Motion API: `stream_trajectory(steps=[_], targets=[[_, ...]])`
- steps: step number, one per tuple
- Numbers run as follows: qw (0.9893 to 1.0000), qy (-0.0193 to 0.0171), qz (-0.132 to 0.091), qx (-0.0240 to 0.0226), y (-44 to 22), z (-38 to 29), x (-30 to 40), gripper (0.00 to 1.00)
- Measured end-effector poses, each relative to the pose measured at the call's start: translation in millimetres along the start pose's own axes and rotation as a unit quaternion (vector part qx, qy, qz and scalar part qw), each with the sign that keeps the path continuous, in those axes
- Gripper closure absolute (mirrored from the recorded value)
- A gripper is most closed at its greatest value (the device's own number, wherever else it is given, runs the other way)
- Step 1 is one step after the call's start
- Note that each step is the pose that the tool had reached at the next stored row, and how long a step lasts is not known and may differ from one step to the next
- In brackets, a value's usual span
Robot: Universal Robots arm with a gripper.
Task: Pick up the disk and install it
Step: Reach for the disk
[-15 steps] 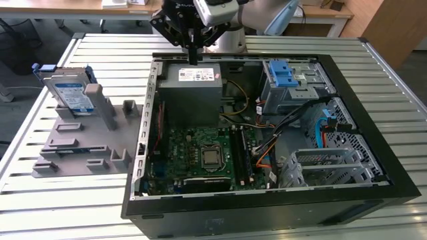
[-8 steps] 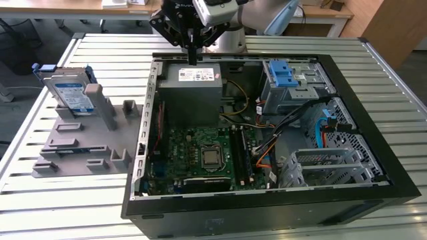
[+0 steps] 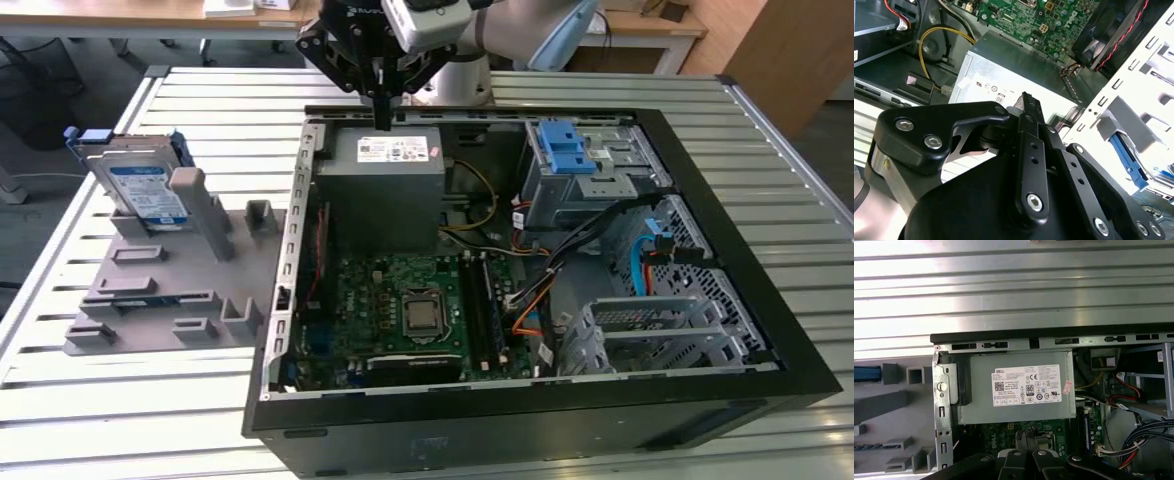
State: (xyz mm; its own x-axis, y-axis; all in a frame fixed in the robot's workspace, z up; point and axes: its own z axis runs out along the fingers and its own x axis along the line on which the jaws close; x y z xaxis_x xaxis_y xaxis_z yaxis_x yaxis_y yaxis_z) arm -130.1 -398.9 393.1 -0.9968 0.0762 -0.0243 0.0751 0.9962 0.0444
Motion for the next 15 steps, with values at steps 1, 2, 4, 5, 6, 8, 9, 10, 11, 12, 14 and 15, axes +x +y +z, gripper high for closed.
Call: stream_trajectory(steps=[1,2,4,5,6,8,9,10,11,12,14,15], targets=[[1.0000,0.0000,0.000,0.0000,0.0,0.0,0.2,0.89],[1.0000,0.0000,0.000,0.0000,0.0,0.0,0.5,0.89],[1.0000,0.0000,0.000,0.0000,-0.1,0.0,0.8,0.89],[1.0000,0.0000,0.000,0.0000,-0.1,0.0,1.1,0.89],[1.0000,0.0000,0.000,0.0000,-0.1,0.0,1.3,0.89],[1.0000,0.0000,0.000,0.0000,-0.1,0.0,1.9,0.89],[1.0000,0.0000,0.000,0.0000,-0.2,-0.1,2.2,0.89],[1.0000,0.0000,0.000,0.0000,-0.2,-0.1,2.5,0.89],[1.0000,0.0000,0.000,0.0000,-0.2,-0.1,2.6,0.89],[1.0000,0.0000,0.000,0.0000,-0.2,-0.1,2.8,0.89],[1.0000,0.0000,0.000,0.0000,-0.2,-0.1,2.9,0.89],[1.0000,0.0000,0.000,0.0000,-0.2,-0.1,2.9,0.89]])
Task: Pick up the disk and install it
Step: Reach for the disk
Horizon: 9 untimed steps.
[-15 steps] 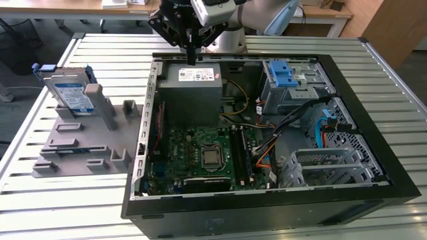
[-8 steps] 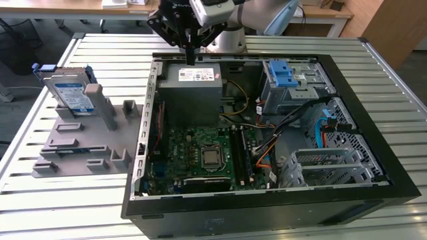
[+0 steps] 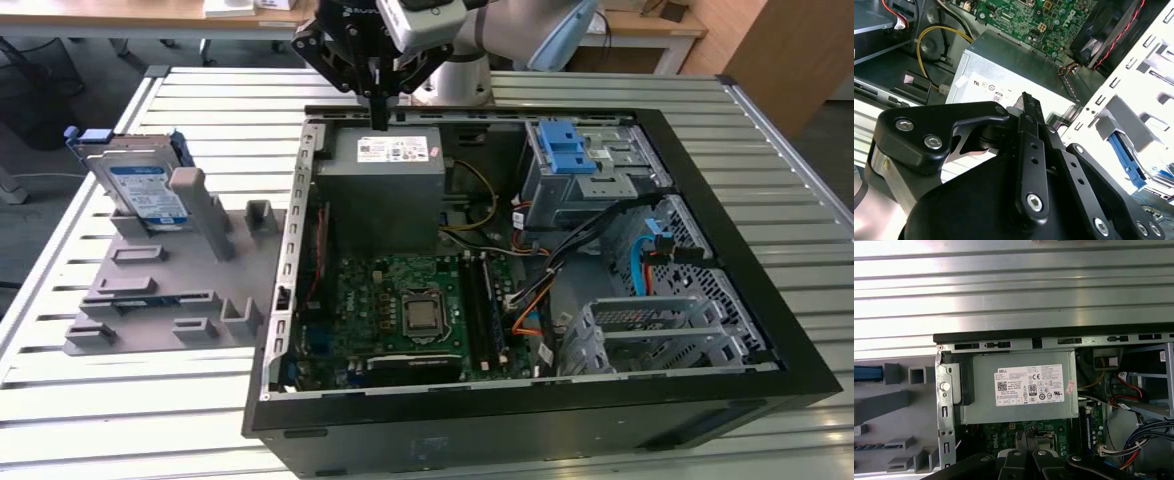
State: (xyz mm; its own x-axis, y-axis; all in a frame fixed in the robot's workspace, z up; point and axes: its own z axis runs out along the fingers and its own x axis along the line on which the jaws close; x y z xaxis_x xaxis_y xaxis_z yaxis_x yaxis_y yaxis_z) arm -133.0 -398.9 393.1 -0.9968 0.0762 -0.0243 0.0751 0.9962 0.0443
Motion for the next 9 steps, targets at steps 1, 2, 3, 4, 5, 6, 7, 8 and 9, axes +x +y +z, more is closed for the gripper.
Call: stream_trajectory(steps=[1,2,3,4,5,6,7,8,9], targets=[[1.0000,0.0000,0.000,0.0000,0.0,0.0,0.0,0.89],[1.0000,0.0000,0.000,0.0000,0.0,0.0,0.0,0.89],[1.0000,0.0000,0.000,0.0000,0.0,0.0,0.1,0.89],[1.0000,0.0000,0.000,0.0000,0.0,0.0,0.1,0.89],[1.0000,0.0000,0.000,0.0000,0.0,0.0,0.1,0.89],[1.0000,0.0000,0.000,0.0000,0.0,0.0,0.1,0.89],[1.0000,0.0000,0.000,0.0000,0.0,0.0,0.1,0.89],[1.0000,0.0000,0.000,0.0000,0.0,0.0,0.1,0.89],[1.0000,0.0000,0.000,0.0000,0.0,0.0,0.3,0.89]])
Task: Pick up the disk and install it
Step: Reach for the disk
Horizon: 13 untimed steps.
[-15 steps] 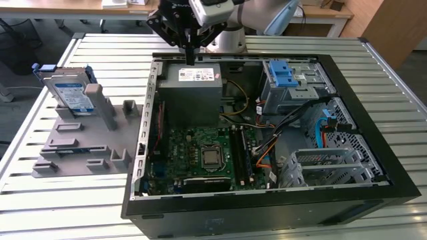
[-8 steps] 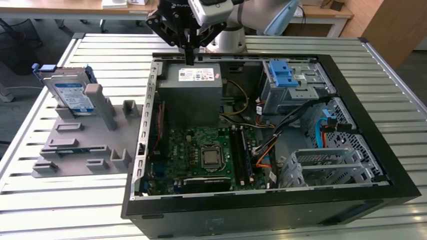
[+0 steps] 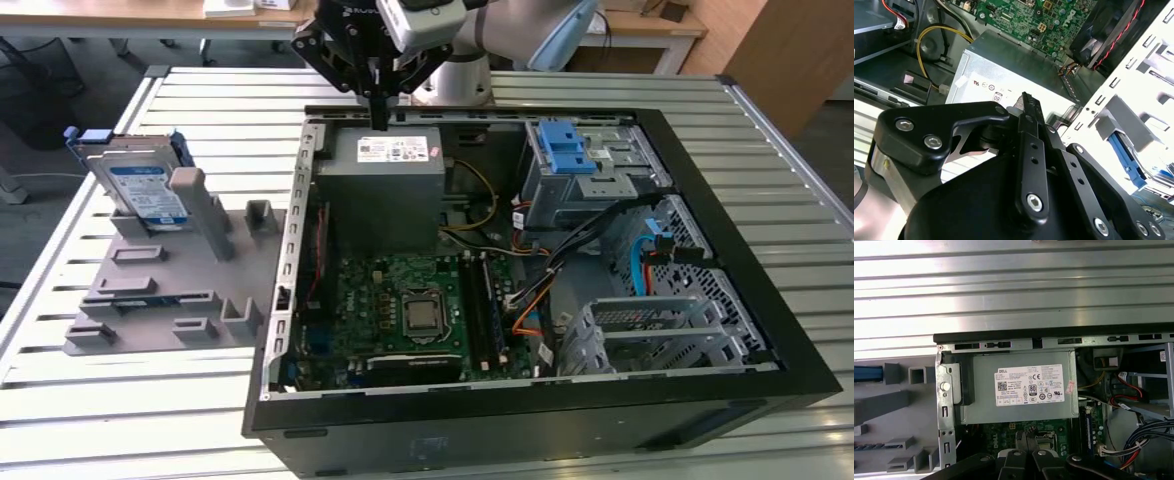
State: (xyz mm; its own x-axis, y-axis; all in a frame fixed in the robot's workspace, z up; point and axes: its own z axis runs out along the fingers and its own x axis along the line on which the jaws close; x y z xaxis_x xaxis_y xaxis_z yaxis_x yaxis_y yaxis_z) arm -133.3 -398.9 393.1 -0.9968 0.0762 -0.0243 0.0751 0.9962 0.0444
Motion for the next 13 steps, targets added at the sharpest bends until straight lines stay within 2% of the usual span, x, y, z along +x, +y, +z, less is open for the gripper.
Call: stream_trajectory(steps=[8,13], targets=[[1.0000,0.0001,0.000,-0.0005,-0.5,-0.2,6.6,0.89],[1.0000,0.0001,0.000,-0.0006,-1.2,-0.2,15.9,0.89]])
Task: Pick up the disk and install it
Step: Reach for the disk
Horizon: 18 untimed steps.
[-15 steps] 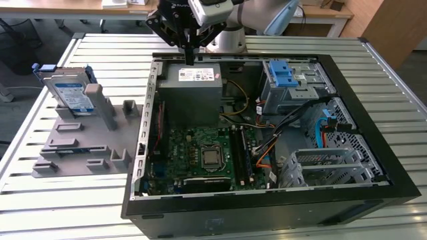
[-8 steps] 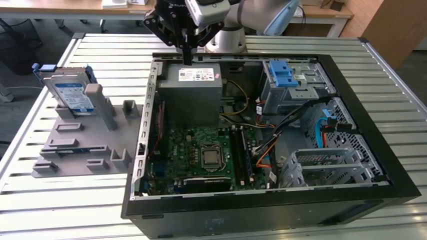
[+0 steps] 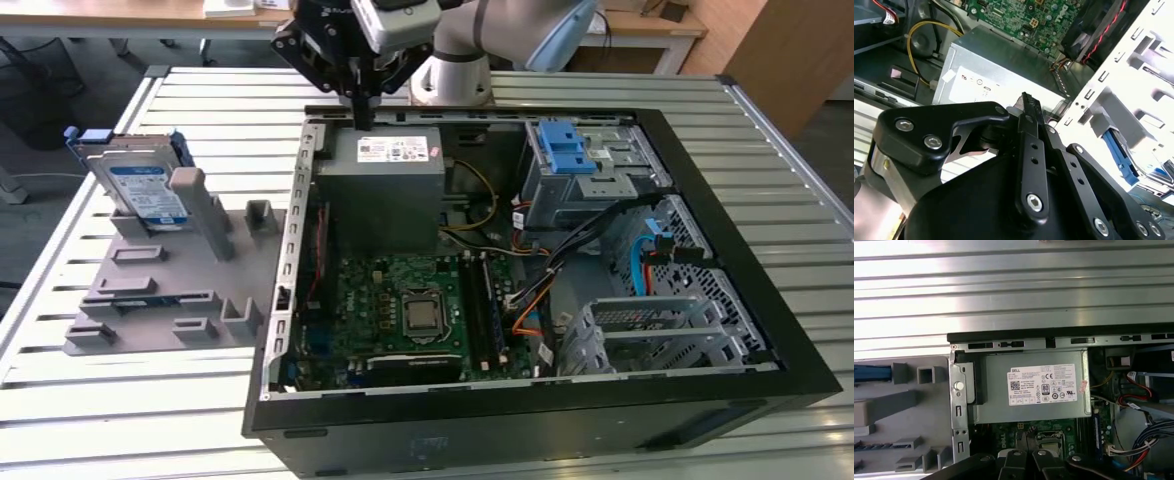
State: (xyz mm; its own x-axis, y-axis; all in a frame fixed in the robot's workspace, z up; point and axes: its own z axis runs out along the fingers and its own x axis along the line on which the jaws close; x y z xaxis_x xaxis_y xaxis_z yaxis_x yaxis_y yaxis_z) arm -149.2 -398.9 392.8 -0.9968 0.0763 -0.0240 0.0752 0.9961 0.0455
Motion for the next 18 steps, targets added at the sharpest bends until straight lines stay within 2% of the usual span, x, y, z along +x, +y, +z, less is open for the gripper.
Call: stream_trajectory(steps=[7,13,18], targets=[[1.0000,0.0009,0.000,0.0001,-0.5,0.3,6.7,0.89],[1.0000,0.0009,0.000,0.0000,-1.3,0.3,18.6,0.89],[1.0000,0.0013,0.000,0.0001,-1.3,0.4,21.7,0.89]])
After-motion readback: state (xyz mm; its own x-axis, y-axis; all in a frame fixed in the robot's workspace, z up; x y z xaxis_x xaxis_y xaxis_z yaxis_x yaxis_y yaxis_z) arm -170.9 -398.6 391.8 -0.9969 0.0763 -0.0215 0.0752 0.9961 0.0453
